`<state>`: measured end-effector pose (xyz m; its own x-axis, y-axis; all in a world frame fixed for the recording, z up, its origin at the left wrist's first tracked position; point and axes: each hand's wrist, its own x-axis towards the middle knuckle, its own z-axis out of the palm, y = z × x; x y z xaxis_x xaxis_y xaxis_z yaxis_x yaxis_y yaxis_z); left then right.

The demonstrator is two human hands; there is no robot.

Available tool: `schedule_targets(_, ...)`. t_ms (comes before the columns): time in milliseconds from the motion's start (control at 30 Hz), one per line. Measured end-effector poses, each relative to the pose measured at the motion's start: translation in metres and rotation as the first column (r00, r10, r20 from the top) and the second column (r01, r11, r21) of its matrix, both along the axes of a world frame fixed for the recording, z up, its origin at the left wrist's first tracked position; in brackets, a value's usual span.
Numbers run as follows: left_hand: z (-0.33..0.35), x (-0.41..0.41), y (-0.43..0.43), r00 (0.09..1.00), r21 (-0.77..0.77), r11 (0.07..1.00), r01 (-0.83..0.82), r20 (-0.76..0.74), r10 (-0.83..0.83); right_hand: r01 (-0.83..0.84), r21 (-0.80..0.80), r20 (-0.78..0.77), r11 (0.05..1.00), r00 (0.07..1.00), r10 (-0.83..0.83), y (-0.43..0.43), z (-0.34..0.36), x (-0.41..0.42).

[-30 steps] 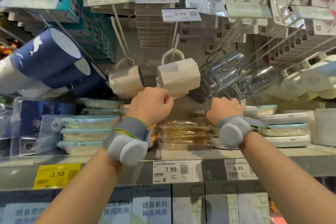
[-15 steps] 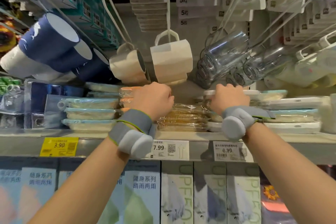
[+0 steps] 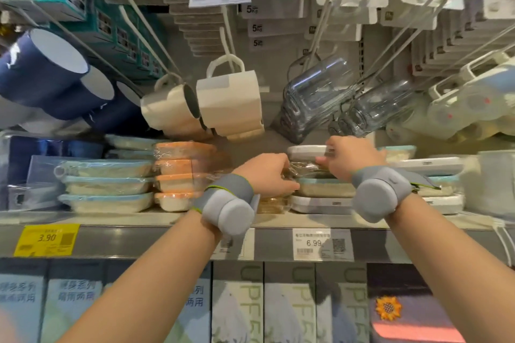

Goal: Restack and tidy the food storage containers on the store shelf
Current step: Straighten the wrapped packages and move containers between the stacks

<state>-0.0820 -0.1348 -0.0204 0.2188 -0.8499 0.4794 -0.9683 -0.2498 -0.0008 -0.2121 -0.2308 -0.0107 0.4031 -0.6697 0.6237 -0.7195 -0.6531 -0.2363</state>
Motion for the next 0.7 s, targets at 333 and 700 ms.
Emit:
schedule_targets(333,0.003,-0.001,-0.029,0.992,-0.177,0.976,0.127,0.019,-0.125,0.047,-0.128,0.092,0.991,0.995,-0.035,-0.019,-0.003,-0.005)
schedule_targets(700,0.035,0.021,0.014,0.983,-0.168,0.969,0.182,-0.005,-0.186,0.0,-0.06,0.001,0.998,1.0,0.0,-0.014,0.011,-0.009)
